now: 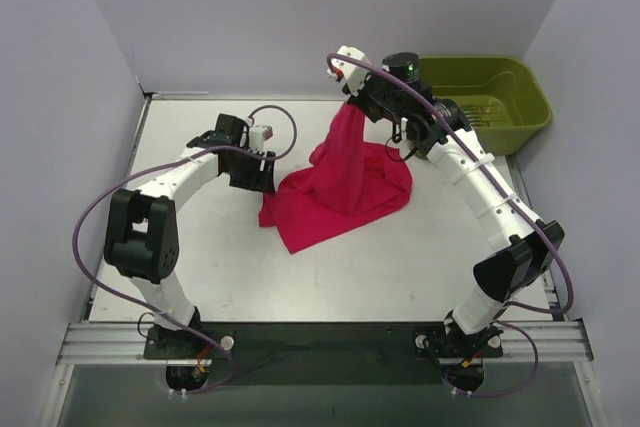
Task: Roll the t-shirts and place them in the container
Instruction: Flatten out the T-shirt at the center of the board.
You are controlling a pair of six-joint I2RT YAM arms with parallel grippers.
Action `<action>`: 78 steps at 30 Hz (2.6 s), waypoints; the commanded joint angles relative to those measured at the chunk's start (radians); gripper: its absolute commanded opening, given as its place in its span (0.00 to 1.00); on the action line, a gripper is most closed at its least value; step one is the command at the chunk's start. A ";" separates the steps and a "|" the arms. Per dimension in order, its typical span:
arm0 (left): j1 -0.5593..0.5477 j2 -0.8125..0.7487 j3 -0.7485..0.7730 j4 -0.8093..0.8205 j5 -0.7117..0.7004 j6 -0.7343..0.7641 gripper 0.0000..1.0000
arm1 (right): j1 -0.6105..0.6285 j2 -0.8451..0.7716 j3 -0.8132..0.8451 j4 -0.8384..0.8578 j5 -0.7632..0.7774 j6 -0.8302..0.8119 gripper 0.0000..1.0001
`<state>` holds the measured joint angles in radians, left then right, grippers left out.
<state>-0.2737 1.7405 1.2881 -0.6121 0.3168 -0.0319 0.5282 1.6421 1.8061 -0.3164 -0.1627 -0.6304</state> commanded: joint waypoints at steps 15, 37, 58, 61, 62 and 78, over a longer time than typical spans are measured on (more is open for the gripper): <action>0.036 0.114 0.099 0.041 0.166 -0.105 0.72 | 0.028 -0.019 0.538 0.086 0.022 0.115 0.00; -0.048 0.334 0.421 0.003 0.133 -0.082 0.72 | -0.305 -0.636 -0.567 -0.154 0.178 0.331 0.00; -0.203 0.559 0.510 -0.040 0.027 -0.065 0.48 | -0.387 -0.447 -0.482 -0.211 0.071 0.416 0.00; -0.202 0.516 0.429 -0.063 -0.016 -0.066 0.25 | -0.387 -0.433 -0.469 -0.210 0.058 0.419 0.00; -0.197 0.496 0.387 -0.067 -0.033 -0.062 0.17 | -0.386 -0.433 -0.465 -0.210 0.045 0.419 0.00; 0.133 -0.240 -0.016 -0.262 0.050 -0.059 0.00 | -0.346 -0.291 -0.332 -0.142 0.068 0.477 0.00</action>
<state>-0.1612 1.6787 1.3052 -0.7956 0.3168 -0.1009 0.2066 1.3518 1.3914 -0.5011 -0.1631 -0.2108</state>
